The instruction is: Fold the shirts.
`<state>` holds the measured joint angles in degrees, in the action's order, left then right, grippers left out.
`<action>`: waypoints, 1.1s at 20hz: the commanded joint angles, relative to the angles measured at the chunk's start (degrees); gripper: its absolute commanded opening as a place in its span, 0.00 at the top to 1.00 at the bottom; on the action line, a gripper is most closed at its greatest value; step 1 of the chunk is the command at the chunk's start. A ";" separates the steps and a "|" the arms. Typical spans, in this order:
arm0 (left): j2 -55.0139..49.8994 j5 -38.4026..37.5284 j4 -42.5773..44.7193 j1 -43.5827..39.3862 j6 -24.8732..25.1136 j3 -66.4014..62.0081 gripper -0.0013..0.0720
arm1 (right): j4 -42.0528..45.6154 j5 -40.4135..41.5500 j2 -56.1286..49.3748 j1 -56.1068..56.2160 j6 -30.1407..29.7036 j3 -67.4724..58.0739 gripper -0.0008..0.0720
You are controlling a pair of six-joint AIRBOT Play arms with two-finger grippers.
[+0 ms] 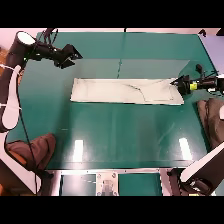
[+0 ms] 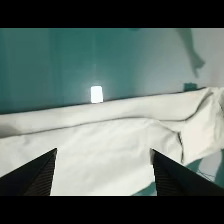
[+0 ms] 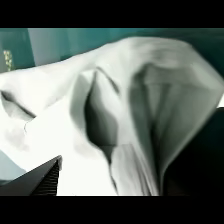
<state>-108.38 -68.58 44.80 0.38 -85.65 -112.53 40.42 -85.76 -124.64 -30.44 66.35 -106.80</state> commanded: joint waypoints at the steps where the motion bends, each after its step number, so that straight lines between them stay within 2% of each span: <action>1: -0.02 -2.43 -1.62 0.02 0.17 -0.07 0.10 | -0.33 -0.66 -1.01 2.78 -1.46 -1.95 0.09; 3: -0.02 -3.34 -1.53 -0.11 0.17 -0.07 0.11 | -0.28 -0.55 -1.01 3.43 -1.46 -4.48 0.52; 4: -0.04 -3.43 -1.46 -0.46 0.24 -0.07 0.28 | -0.17 -0.46 -0.98 3.48 -1.44 -5.57 0.60; 5: -0.04 -3.23 -1.36 -1.16 1.07 -0.07 0.63 | -0.20 -0.48 -0.98 3.69 -0.74 -6.47 0.68; 7: -0.31 -1.36 -0.87 -4.00 2.99 -0.02 0.91 | -0.15 -1.33 -0.98 4.22 -0.52 -7.21 0.95; 8: -0.72 0.55 -0.83 -6.25 3.74 0.07 0.95 | -0.17 -1.44 -0.90 4.50 -0.37 -7.23 0.95; 12: -3.76 12.46 -0.15 -17.46 5.25 3.34 0.95 | 0.09 -2.93 1.05 5.55 1.22 -7.32 0.96; 15: -9.86 20.52 -0.11 -26.43 5.01 3.54 0.95 | 0.09 -7.21 5.27 6.43 2.67 -7.50 0.96; 17: -13.55 25.64 -0.20 -31.04 2.80 3.48 0.95 | -0.20 -9.77 8.94 7.61 4.15 -8.26 0.96; 19: -16.09 28.11 -0.24 -33.83 0.98 3.48 0.95 | -1.38 -10.51 13.00 8.87 5.66 -8.66 0.96; 22: -17.94 27.36 -0.24 -35.41 -1.40 3.37 0.95 | -3.43 -10.95 18.75 10.93 6.75 -8.66 0.96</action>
<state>-123.81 -43.59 44.53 -32.21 -84.38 -109.12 38.79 -95.35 -110.78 -21.17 71.44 -115.24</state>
